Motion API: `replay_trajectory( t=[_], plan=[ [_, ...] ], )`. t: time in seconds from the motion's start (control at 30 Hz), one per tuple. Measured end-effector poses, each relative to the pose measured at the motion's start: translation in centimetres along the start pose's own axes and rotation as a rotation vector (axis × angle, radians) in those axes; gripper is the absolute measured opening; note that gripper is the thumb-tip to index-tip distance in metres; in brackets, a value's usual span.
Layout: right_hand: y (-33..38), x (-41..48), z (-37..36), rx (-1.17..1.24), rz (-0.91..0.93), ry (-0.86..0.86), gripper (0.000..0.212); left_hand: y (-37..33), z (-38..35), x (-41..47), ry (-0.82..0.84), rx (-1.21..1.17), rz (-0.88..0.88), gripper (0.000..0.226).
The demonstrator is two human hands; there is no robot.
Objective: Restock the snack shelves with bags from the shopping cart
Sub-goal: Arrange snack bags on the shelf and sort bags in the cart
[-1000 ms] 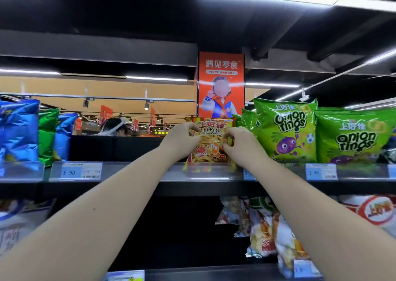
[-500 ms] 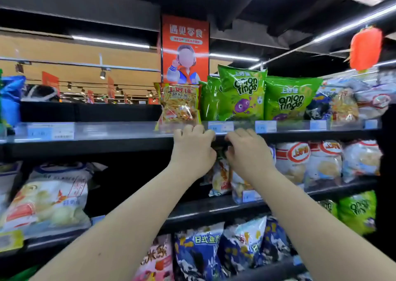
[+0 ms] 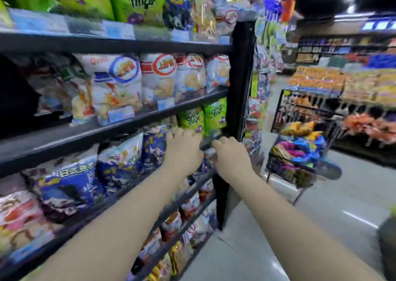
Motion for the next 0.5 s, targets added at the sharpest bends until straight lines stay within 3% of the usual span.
replay_trajectory(
  t=[0.27,0.5],
  plan=[
    [-16.8,-10.7,-6.9,-0.071,-0.266,0.296,0.023,-18.9,-11.3,0.5,0.155,-0.149,-0.254,0.025],
    [-32.1,-15.5,-9.5,-0.065,-0.480,0.286,0.024,-34.9,-18.9,3.9,0.224,-0.225,-0.385,0.031]
  ],
)
Point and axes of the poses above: each hand's wrist, its own x-axis towards the middle knuckle, its own z-axis out of the back of the hand, y = z × x, the point moved 7 cm from there along x, towards the middle knuckle, and after that the axes turned 11 degrees about -y, right-handed, at the moved point
